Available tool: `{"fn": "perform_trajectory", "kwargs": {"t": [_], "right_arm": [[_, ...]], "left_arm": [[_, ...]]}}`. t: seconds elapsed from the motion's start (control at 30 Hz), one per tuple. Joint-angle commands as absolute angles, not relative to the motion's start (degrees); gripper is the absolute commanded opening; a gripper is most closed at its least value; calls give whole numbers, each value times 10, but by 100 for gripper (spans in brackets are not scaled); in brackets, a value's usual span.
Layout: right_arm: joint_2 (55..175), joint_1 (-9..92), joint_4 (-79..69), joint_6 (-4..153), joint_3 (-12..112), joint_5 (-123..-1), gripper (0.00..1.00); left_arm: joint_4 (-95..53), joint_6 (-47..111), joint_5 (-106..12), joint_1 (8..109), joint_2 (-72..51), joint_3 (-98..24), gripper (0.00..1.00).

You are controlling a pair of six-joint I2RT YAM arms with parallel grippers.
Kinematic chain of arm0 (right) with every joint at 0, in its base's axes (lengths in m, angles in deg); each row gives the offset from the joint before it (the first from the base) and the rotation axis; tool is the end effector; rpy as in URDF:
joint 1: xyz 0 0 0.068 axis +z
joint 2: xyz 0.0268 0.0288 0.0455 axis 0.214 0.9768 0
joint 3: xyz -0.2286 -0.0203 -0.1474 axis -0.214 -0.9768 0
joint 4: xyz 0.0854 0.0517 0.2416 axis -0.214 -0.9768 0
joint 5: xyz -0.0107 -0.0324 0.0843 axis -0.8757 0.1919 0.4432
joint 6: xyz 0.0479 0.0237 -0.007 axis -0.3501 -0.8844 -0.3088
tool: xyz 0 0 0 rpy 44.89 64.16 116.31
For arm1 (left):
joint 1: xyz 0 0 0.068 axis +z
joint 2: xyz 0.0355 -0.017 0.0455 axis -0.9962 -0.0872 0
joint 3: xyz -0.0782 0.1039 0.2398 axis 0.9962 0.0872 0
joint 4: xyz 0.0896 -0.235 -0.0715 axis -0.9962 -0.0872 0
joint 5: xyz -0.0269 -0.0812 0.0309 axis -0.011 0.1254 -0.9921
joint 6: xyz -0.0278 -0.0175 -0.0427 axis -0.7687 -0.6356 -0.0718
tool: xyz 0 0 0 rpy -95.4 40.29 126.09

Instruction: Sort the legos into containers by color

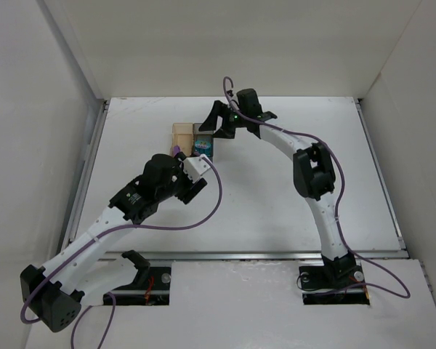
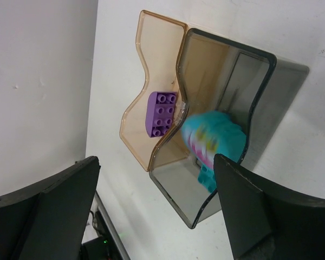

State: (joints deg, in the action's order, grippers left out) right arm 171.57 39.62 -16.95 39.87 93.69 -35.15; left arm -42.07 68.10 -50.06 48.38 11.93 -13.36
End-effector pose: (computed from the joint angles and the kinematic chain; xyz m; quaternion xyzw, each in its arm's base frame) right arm 0.4839 0.2721 0.2180 -0.0444 0.8430 0.4786 0.2415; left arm 0.1680 -0.1290 0.3195 0.4468 0.7092 -0.0950 0.5370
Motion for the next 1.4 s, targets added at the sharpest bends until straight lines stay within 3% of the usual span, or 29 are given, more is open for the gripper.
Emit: {"fn": "perform_trajectory", "kwargs": {"t": [0.0,0.13,0.27,0.5,0.7,0.8,1.37], "right_arm": [[1672,401,-151,408,942,-351,91],[1641,401,-151,432,942,-341,91],[1575,401,-151,520,918,-248,91],[1385,395,-242,716,752,-101,91],[1268,412,-258,723,639,-142,94],[1262,419,-264,708,619,-190,99],[1339,469,-181,603,657,-165,98]], "left_arm": [[-397,673,-499,485,130,-134,0],[-397,673,-499,485,130,-139,0],[-391,678,-484,485,130,-151,0],[-332,770,-432,480,135,-156,0],[-269,846,-388,475,108,-170,0],[-269,864,-377,475,86,-199,0],[-287,881,-377,461,68,-218,0]]}}
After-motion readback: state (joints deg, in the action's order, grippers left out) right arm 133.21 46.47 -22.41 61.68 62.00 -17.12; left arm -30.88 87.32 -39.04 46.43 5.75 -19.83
